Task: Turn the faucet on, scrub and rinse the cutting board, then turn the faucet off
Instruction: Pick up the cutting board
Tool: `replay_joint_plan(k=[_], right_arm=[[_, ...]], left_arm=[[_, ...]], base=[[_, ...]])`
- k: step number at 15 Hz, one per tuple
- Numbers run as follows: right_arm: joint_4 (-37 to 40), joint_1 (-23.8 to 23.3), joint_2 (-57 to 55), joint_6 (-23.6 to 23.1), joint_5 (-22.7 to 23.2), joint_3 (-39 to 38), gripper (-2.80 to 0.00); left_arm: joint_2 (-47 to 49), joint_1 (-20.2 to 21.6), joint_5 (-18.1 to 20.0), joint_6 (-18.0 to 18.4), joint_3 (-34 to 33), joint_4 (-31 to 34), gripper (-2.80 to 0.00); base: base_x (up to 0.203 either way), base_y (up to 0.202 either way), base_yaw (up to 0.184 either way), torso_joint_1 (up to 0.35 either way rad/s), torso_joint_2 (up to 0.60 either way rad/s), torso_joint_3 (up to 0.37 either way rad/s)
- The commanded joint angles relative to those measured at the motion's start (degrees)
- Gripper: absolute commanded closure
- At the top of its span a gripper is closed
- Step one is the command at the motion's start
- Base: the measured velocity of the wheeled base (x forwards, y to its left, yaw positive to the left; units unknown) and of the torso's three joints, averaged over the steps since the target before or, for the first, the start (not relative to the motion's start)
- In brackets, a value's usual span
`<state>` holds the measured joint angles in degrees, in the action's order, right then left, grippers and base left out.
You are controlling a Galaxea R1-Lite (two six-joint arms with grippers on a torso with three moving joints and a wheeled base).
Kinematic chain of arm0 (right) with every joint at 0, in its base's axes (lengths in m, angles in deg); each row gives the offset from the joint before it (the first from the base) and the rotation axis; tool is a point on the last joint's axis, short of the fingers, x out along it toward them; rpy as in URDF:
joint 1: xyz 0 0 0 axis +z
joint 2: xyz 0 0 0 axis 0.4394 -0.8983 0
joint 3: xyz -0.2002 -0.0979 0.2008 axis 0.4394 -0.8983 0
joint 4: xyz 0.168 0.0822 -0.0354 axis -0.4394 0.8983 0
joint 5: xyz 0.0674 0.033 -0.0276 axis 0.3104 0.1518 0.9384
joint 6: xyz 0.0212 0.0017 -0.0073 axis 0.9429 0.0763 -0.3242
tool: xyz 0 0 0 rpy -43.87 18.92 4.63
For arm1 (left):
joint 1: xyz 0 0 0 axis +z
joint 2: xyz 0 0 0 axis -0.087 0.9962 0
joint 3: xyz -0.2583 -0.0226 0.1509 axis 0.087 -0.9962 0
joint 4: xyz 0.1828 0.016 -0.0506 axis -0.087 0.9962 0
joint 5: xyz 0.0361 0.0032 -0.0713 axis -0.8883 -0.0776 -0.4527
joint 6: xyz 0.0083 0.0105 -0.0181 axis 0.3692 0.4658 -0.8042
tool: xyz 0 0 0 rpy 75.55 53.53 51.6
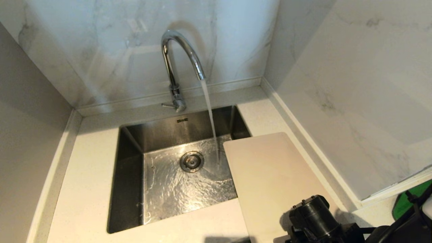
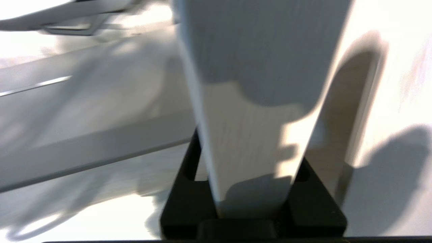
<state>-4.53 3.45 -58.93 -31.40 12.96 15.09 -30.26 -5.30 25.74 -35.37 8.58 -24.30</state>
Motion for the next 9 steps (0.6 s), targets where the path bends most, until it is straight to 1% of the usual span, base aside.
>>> replay_joint_plan(k=[1,4,6,9], right_arm=[[-2.52,0.02,0.65,-1.34,-1.18,0.71,0.00],[-4.99,0.02,2.56,-2.70,-1.60,1.19,0.00],[-4.97,-0.06,4.25,-4.53,-2.63,1.52,0.00],[-4.70,-0.07,5.39,-5.60,-4.03,2.31,0.00]], left_arm=[[-0.04,-0.05,0.02,-0.06,-0.09,0.00,0.00],[-0.04,-0.05,0.02,-0.05,-0.09,0.00,0.00],[-0.04,-0.05,0.02,-0.06,-0.09,0.00,0.00],[-0.04,-0.05,0.02,-0.06,-0.09,0.00,0.00]], base=[[0.000,0.000,0.000,0.000,0.00,0.000],[0.000,0.000,0.000,0.000,0.00,0.000],[0.000,0.000,0.000,0.000,0.00,0.000],[0.000,0.000,0.000,0.000,0.00,0.000]])
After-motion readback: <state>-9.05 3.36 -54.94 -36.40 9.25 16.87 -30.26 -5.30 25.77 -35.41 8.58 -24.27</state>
